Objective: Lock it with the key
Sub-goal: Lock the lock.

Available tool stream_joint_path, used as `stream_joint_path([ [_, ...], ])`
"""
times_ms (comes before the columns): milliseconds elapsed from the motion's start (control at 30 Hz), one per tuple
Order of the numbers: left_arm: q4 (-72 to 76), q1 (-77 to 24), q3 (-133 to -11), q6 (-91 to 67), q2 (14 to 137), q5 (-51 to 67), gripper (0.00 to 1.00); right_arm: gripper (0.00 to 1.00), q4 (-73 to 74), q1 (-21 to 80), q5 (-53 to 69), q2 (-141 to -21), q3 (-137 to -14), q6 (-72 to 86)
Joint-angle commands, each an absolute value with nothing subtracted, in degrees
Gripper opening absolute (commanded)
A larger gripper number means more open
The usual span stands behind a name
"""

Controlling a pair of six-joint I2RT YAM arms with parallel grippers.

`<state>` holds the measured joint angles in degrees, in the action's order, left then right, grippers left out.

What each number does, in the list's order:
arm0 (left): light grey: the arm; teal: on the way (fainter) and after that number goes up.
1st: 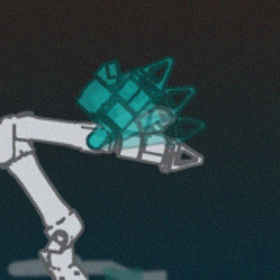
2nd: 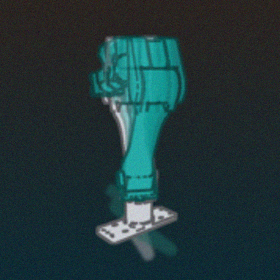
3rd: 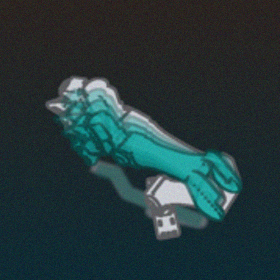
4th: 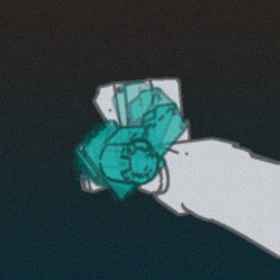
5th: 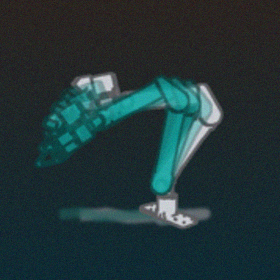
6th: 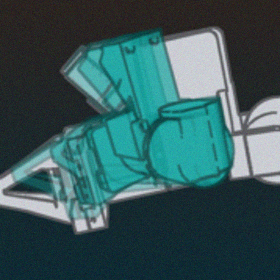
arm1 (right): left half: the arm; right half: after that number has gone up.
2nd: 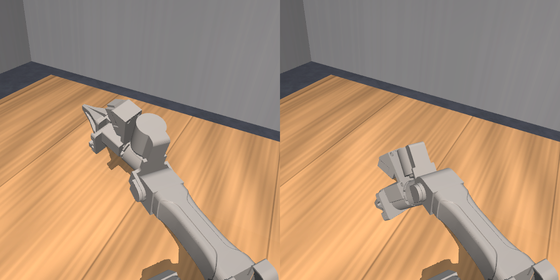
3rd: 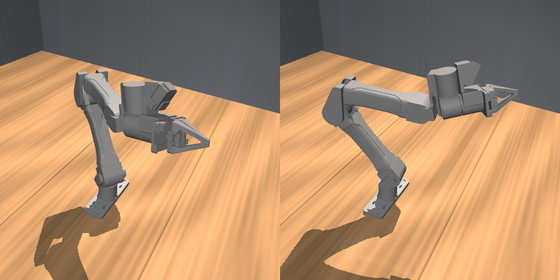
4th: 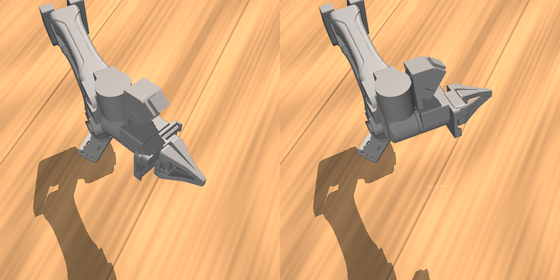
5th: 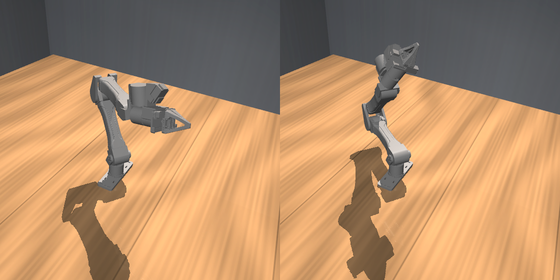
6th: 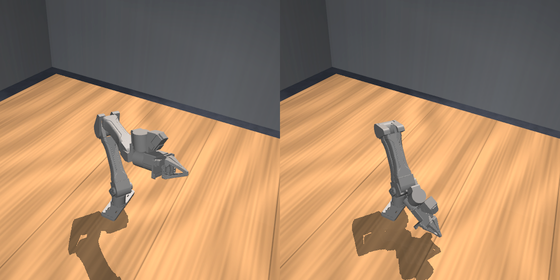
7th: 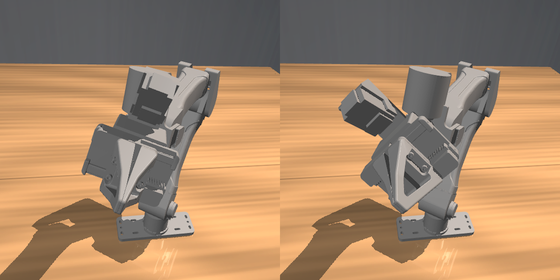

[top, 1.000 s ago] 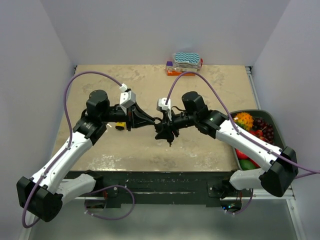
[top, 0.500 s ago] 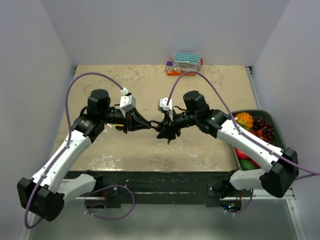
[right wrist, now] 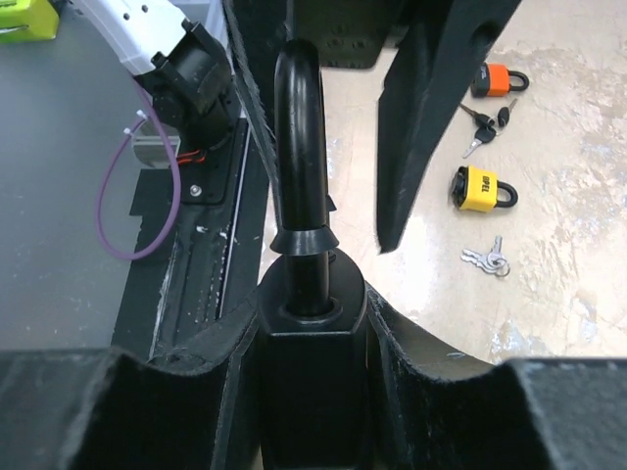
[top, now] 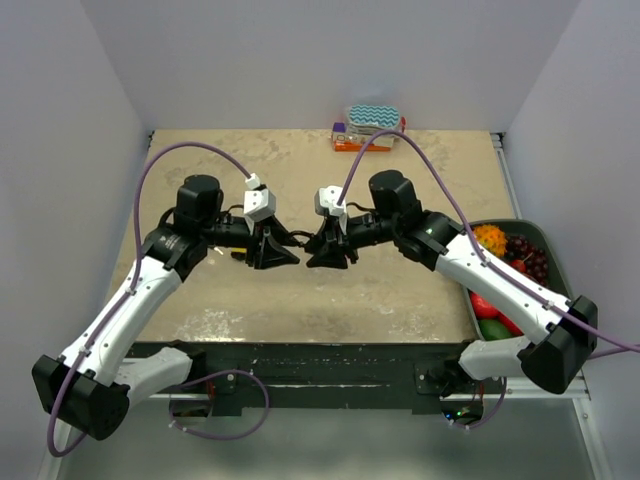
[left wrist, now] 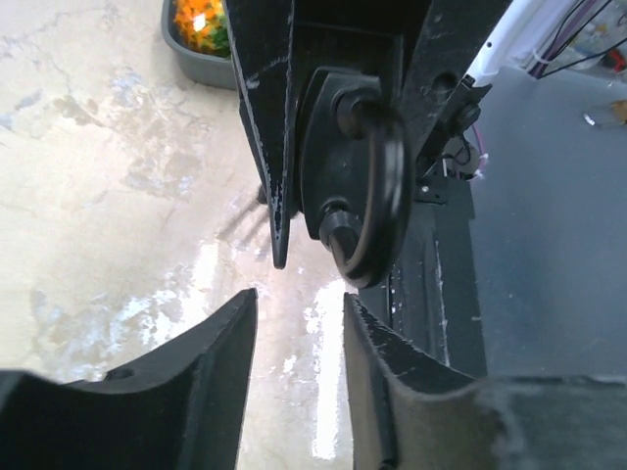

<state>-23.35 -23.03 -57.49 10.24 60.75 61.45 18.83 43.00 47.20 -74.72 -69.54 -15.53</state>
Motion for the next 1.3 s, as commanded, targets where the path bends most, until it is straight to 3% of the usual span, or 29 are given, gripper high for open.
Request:
stream_joint_path([
  [0, -27.6, -23.2, -63.4, 14.7, 59.9, 59.8, 0.53, 0.00, 17.3, 43.0, 48.8, -72.2, -72.2, -18.3],
  [267, -28.0, -23.8, -67.9, 14.2, 59.0, 62.1, 0.60, 0.00, 18.5, 43.1, 47.2, -71.9, -71.4, -19.1],
  [467, -24.8, -28.2, -69.1, 11.7, 60.0, 57.0, 0.52, 0.00, 17.6, 43.2, 47.1, -72.4, -72.3, -18.4],
  [567, -22.9, -29.1, -68.7, 9.3, 60.6, 55.5, 0.36, 0.00, 17.6, 43.2, 47.3, -72.4, -72.5, -18.5],
  [600, -22.7, -29.1, -68.7, 8.2, 60.9, 55.2, 0.21, 0.00, 17.6, 43.2, 47.4, -72.5, -72.7, -18.4],
  [667, -21.7, -29.1, -68.8, 6.9, 61.2, 54.2, 0.01, 0.00, 17.7, 43.2, 47.5, -72.2, -72.6, -17.9],
  [700, -20.7, -29.1, -68.6, 4.8, 61.1, 54.1, 0.00, 0.00, 17.5, 43.2, 47.4, -72.1, -72.5, -17.2],
  [767, -16.7, -28.6, -67.2, 2.1, 60.2, 54.6, 0.00, 0.43, 17.1, 43.2, 48.1, -71.9, -72.3, -14.4],
  [833, -13.0, -26.6, -64.9, -3.6, 59.3, 56.5, 0.00, 0.76, 17.0, 43.0, 47.3, -71.2, -72.2, -13.2],
  [933, -5.0, -24.4, -63.1, -10.2, 58.4, 59.9, 0.00, 0.85, 15.7, 42.6, 46.4, -69.3, -70.8, -11.0],
  [1067, 2.0, -23.5, -62.6, -16.7, 58.7, 62.8, 0.00, 0.87, 14.5, 42.4, 46.2, -68.1, -69.9, -7.9],
  [1267, 6.7, -23.4, -62.6, -21.4, 59.1, 65.4, 0.00, 0.79, 11.3, 41.0, 46.0, -67.7, -69.5, -3.1],
])
